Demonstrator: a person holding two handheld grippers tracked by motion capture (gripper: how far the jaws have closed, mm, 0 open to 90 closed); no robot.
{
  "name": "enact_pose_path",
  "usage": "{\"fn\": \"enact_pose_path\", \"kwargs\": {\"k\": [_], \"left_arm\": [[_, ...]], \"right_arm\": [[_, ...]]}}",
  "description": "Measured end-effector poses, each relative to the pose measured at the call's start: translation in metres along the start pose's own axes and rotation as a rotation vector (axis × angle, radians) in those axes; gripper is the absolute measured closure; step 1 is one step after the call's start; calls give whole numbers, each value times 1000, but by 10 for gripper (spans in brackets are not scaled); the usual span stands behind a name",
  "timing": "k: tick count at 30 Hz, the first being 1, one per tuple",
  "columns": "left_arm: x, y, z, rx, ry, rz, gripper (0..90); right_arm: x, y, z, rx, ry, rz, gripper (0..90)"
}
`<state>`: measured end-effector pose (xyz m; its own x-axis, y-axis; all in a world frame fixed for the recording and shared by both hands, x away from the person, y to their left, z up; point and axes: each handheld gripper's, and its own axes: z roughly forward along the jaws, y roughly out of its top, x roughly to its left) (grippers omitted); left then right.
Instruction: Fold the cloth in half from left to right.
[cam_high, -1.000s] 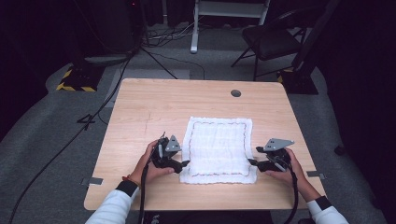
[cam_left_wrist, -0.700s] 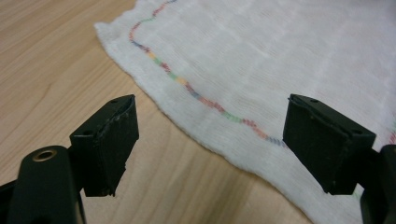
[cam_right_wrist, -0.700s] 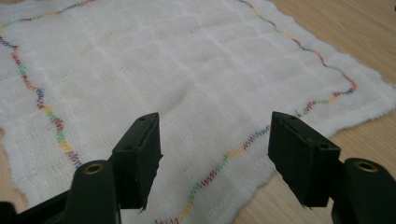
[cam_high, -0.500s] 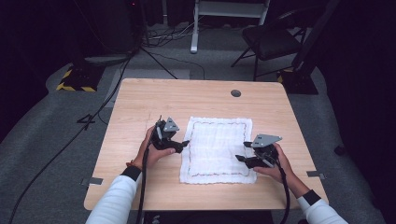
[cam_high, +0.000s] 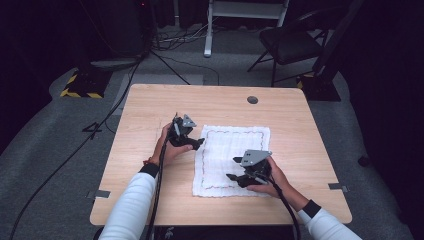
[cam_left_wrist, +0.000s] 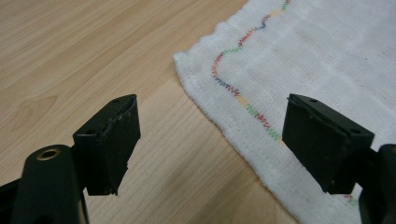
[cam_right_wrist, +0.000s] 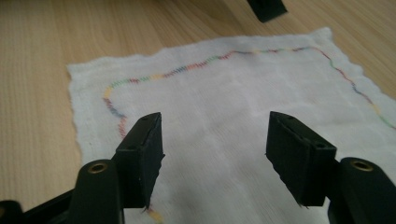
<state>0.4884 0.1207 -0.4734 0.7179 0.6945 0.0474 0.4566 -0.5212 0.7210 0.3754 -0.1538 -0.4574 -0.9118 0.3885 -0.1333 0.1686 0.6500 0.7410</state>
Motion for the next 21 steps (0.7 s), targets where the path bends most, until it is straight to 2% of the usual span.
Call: {"fn": "enact_pose_path", "kwargs": {"k": [2,4,5,9,10,12,13,15,16,17,20,21], "left_arm": [[2,3,8,6,9,1,193],[3,5,13,12,12,5,193],[5,8,19,18,21,8,191],[7,14,30,24,30,-2,189],[9,18,37,21,31,-15,187],[11,20,41,20,37,-23,186],[13,22,47,25,53,-40,178],[15,23,51,31,50,-51,172],[17,23,55,40,56,-69,172],[18,24,58,43,59,-75,171],[19,25,64,49,59,-97,157],[21,26,66,50,47,-120,157]], "right_arm": [[11,8,9,-8,28,-22,377],[14,9,12,-8,35,-29,378],[21,13,20,3,61,-47,378],[32,18,28,6,85,-60,378],[39,22,33,5,104,-69,377],[41,24,35,5,109,-73,378],[50,27,41,4,132,-91,377],[53,28,43,5,139,-96,376],[57,29,47,8,144,-104,376],[64,30,53,19,161,-122,375],[69,31,58,28,169,-138,375],[73,32,62,32,174,-146,373]]}}
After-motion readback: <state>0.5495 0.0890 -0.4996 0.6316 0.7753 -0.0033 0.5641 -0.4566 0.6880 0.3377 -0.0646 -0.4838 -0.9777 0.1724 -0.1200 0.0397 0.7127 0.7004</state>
